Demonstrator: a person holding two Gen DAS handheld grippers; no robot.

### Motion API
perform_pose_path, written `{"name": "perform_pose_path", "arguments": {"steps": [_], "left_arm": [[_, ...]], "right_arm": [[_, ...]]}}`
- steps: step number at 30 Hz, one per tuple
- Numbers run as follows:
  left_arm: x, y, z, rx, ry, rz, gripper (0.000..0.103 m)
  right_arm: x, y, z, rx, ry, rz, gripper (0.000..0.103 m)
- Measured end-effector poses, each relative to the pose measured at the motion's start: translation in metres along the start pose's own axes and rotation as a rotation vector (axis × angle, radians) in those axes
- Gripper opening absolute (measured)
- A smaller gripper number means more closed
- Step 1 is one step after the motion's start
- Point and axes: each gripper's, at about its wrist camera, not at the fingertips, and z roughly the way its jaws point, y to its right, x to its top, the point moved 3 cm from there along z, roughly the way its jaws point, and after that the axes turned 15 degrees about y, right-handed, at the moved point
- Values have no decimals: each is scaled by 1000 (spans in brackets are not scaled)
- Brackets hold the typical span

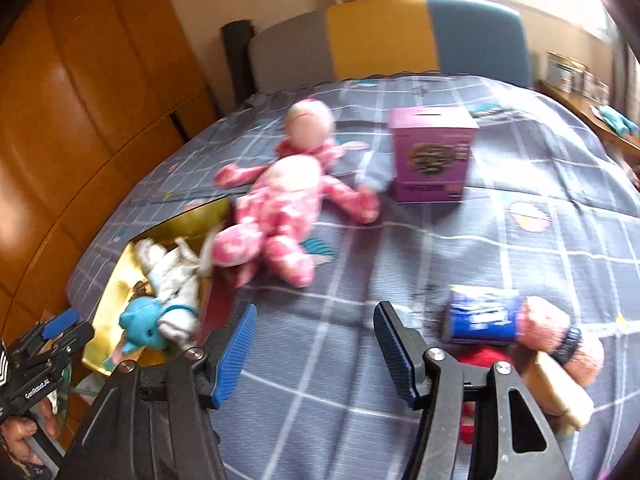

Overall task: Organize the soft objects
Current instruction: 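Move both grippers back toward the tissue pack and red sock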

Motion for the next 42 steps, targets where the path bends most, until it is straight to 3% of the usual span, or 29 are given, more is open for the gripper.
{"name": "perform_pose_path", "arguments": {"steps": [13, 18, 21, 28, 42], "left_arm": [[8, 52, 13, -88, -8, 103, 63], [9, 75, 20, -121, -18, 150, 63], [9, 89, 25, -139, -27, 178, 63], [7, 125, 41, -193, -56, 235, 63], [-1, 217, 87, -377, -162, 292, 63]], "right_arm": [[8, 134, -47, -262, 70, 140, 62], [-2, 186, -59, -358, 111, 280, 62], [-6, 205, -63, -359, 120, 400, 62], [-4, 213, -69, -341, 153, 449, 62], [-16, 235, -76, -366, 153, 594, 62]]}}
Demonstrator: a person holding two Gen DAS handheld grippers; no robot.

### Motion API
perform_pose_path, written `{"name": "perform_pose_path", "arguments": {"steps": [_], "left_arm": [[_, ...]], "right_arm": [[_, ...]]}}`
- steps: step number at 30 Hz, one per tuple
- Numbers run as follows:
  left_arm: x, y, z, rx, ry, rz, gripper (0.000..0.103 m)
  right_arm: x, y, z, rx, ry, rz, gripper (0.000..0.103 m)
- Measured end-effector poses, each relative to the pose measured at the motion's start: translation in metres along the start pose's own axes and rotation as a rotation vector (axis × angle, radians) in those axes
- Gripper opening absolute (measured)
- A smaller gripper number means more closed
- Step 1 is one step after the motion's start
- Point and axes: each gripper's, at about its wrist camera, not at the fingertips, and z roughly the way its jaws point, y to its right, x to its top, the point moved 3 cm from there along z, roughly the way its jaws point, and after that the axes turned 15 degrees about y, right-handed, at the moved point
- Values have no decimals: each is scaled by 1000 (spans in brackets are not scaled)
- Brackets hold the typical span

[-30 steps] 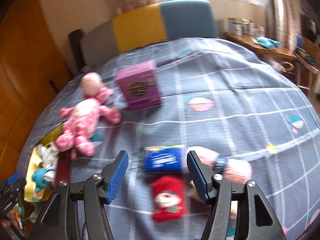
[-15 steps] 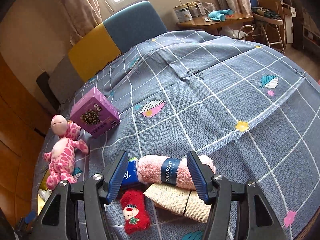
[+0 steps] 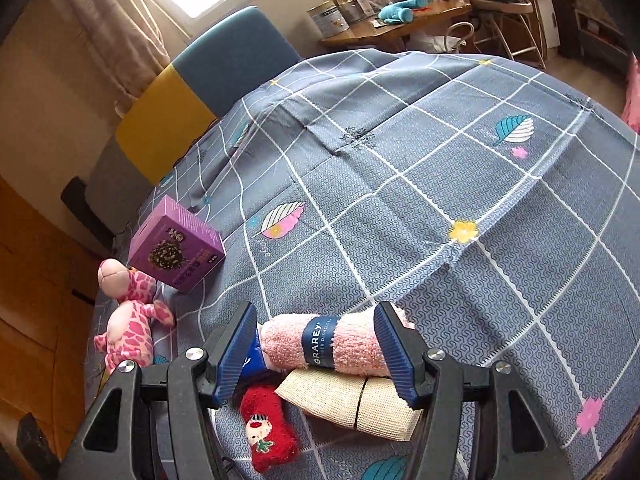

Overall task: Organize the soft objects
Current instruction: 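Move both grippers back toward the tissue pack and red sock, then grasp the blue Tempo tissue pack with the left gripper while the right gripper grasps the red sock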

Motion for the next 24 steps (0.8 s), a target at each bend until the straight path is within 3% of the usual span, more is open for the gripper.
{"name": "perform_pose_path", "arguments": {"steps": [5, 8, 13, 24], "left_arm": [[9, 30, 24, -56, -7, 87, 64], [15, 45, 45, -103, -35, 143, 74], [28, 72, 75, -163, -39, 265, 82], [27, 110, 140, -269, -107, 477, 82]], "right_arm": [[1, 4, 1, 6, -9, 26, 62], [0, 5, 3, 15, -20, 43, 62], [-1, 6, 2, 32, -24, 60, 62], [-2, 9, 4, 62, -47, 109, 62]]}}
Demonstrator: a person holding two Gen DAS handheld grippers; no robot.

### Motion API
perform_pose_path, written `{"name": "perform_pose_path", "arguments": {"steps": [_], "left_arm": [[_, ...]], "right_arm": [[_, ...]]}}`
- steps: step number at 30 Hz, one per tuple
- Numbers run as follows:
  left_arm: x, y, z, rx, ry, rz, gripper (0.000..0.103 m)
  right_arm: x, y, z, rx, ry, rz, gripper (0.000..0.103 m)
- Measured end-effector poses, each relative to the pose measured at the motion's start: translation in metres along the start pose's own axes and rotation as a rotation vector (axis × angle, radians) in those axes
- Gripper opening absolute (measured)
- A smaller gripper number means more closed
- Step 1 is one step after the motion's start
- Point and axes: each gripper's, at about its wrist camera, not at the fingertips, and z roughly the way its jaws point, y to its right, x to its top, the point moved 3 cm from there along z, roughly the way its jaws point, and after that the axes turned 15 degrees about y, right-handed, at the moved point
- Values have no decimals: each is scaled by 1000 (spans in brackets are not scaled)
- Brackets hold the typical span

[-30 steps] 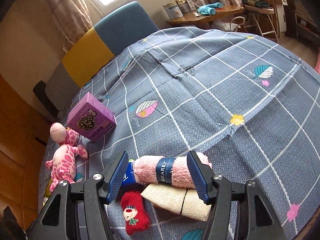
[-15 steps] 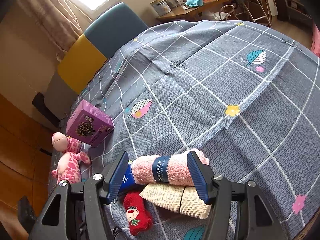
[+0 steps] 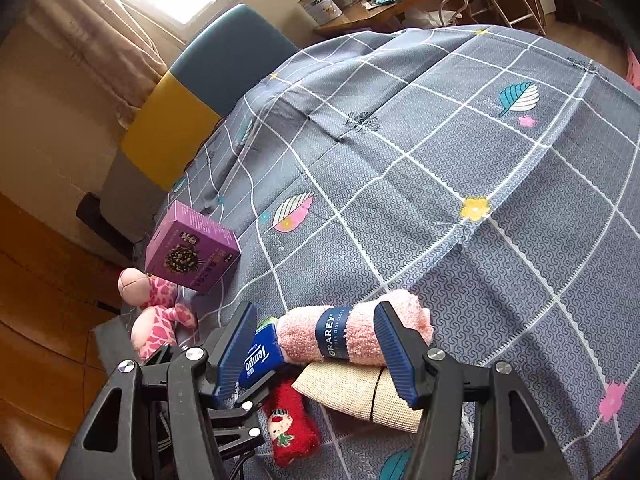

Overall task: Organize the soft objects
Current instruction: 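Grasp the blue Tempo tissue pack with the left gripper while the right gripper grasps the red sock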

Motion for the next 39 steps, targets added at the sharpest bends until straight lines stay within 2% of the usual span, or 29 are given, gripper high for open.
{"name": "perform_pose_path", "arguments": {"steps": [3, 5, 9, 15, 18, 22, 28, 36, 39], "left_arm": [[3, -1, 11, -41, 2, -21, 82], [2, -2, 19, -80, -9, -63, 67], [-1, -2, 15, -91, 11, -122, 60], [-16, -31, -18, -28, 43, -318, 59], [-29, -43, -40, 8, 49, -401, 59], [-49, -50, -67, 56, 50, -466, 59], [-67, -47, -119, 107, 112, -490, 59], [-80, -46, -164, 118, 181, -554, 59], [-89, -47, -181, 133, 201, -574, 59]], "right_arm": [[-1, 0, 2, 5, -12, 3, 62], [-2, -1, 4, 0, -16, -7, 62], [-2, -3, 3, -8, -2, -29, 62], [-6, -6, 8, -4, -28, -48, 62], [-13, -16, 13, 33, -74, -86, 62], [-34, -43, 21, 101, -167, -221, 62], [-76, -82, 30, 187, -289, -431, 62], [-121, -90, 51, 78, -381, -655, 62], [-132, -91, 57, 40, -379, -728, 62]]}}
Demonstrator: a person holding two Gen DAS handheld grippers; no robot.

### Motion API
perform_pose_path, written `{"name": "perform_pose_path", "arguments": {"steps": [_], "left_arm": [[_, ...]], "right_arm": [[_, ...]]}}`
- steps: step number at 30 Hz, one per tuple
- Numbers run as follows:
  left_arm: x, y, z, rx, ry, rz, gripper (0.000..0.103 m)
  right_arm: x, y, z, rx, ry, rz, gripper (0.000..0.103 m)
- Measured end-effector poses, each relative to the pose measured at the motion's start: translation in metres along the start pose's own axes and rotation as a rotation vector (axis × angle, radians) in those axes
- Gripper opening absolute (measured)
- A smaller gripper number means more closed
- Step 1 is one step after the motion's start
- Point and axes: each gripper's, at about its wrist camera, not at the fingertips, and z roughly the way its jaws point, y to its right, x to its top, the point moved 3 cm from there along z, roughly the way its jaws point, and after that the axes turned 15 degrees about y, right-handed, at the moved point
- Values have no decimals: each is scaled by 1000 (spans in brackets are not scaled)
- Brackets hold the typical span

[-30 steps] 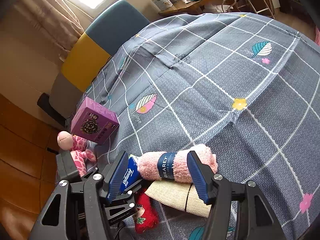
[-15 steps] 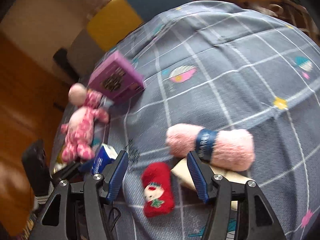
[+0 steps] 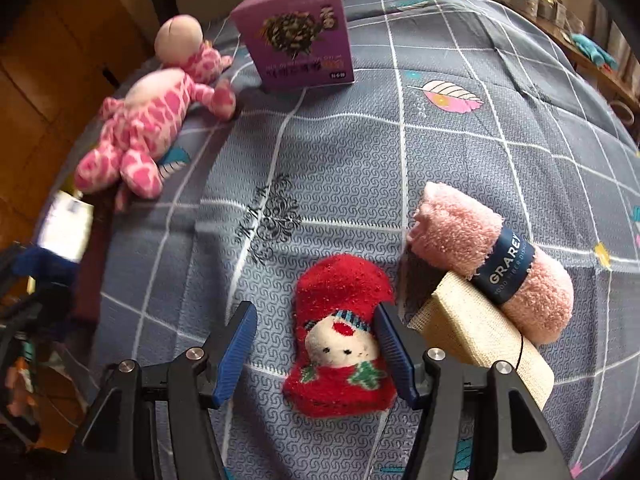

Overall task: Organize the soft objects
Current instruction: 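Grasp the blue Tempo tissue pack with the left gripper while the right gripper grasps the red sock, then carry the tissue pack into the gold tray and open the left gripper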

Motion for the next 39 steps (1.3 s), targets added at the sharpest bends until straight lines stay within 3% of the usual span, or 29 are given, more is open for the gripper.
{"name": "perform_pose_path", "arguments": {"steps": [1, 3, 4, 10, 21, 32, 39], "left_arm": [[-1, -2, -5, 6, 8, -2, 59], [-3, -8, -17, 26, 26, -12, 59], [-4, -12, -24, 39, 34, -19, 59], [-12, -39, -47, 113, 46, -90, 59], [-30, -73, -79, 191, 67, -166, 59], [-32, -121, -127, 418, 164, -186, 60], [-38, -145, -151, 517, 181, -197, 60]], "right_arm": [[-2, -2, 3, -17, -4, -28, 61], [-8, -3, 9, -91, -23, -94, 38], [-10, -3, 9, -103, -19, -105, 35], [-13, 10, 12, -72, -28, -30, 37], [-17, -4, 9, -110, 6, -123, 41], [-17, -9, 11, -128, 14, -175, 41], [-19, -12, 10, -134, 24, -194, 41]]}}
